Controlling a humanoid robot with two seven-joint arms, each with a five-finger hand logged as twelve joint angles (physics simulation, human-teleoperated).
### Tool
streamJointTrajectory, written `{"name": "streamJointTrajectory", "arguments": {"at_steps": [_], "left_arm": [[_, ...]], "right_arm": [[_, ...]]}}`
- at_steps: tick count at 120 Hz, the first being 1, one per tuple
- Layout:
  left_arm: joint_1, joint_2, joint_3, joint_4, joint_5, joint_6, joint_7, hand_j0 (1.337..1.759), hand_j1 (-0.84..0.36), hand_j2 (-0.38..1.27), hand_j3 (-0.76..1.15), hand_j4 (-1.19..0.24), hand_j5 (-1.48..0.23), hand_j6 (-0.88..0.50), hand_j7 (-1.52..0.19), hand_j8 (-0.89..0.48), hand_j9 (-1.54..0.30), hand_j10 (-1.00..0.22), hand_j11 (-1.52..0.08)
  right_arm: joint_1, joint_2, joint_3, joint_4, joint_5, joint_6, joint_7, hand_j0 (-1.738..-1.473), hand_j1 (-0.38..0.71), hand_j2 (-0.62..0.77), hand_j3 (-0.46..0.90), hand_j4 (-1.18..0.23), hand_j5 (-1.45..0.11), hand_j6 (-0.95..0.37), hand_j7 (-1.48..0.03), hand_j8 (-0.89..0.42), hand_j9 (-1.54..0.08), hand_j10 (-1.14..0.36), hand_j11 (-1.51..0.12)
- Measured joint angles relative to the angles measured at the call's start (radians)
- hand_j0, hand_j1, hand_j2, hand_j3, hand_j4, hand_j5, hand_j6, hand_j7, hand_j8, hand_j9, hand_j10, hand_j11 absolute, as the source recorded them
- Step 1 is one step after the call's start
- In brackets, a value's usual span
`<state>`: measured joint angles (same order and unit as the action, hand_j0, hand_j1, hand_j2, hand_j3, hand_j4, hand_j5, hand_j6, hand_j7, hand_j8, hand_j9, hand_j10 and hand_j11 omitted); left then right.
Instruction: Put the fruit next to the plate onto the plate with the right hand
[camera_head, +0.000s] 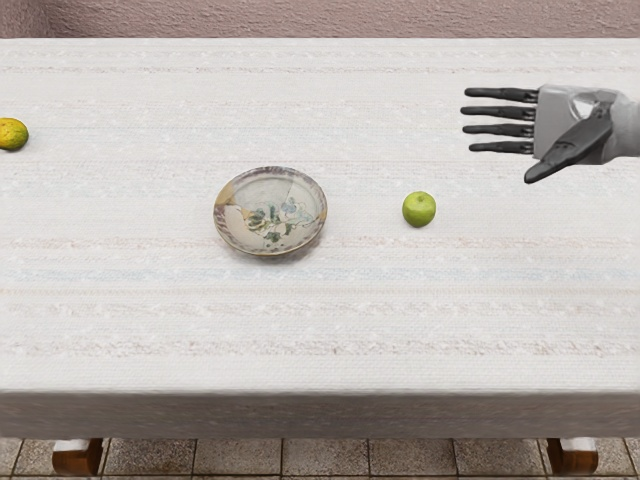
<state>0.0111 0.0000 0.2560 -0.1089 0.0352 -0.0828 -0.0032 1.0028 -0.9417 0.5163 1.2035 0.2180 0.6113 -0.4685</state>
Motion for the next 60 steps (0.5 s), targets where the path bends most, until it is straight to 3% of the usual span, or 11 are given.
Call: {"name": "streamJointTrajectory", "arguments": {"at_steps": [28, 47, 60], "left_arm": [[0.0, 0.0, 0.0, 0.0, 0.0, 0.0, 0.0, 1.658, 0.06, 0.05, 0.0, -0.25, -0.32, -0.25, -0.32, -0.25, -0.32, -0.25, -0.32], [0.0, 0.0, 0.0, 0.0, 0.0, 0.0, 0.0, 1.658, 0.06, 0.05, 0.0, -0.25, -0.32, -0.25, -0.32, -0.25, -0.32, -0.25, -0.32], [0.0, 0.0, 0.0, 0.0, 0.0, 0.0, 0.0, 1.658, 0.06, 0.05, 0.0, -0.25, -0.32, -0.25, -0.32, -0.25, -0.32, -0.24, -0.32]], "right_arm": [[0.016, 0.032, 0.015, -0.034, -0.052, 0.0, 0.004, -1.658, -0.31, -0.01, 0.0, -0.03, -0.05, -0.03, -0.05, -0.03, -0.05, -0.03, -0.05], [0.081, 0.091, 0.111, -0.037, -0.468, 0.0, 0.004, -1.658, -0.31, -0.01, 0.0, -0.03, -0.05, -0.03, -0.05, -0.03, -0.05, -0.03, -0.05], [0.119, 0.107, 0.13, 0.08, -0.73, 0.0, 0.003, -1.658, -0.31, -0.01, 0.0, -0.04, -0.05, -0.04, -0.05, -0.04, -0.05, -0.04, -0.05]]}}
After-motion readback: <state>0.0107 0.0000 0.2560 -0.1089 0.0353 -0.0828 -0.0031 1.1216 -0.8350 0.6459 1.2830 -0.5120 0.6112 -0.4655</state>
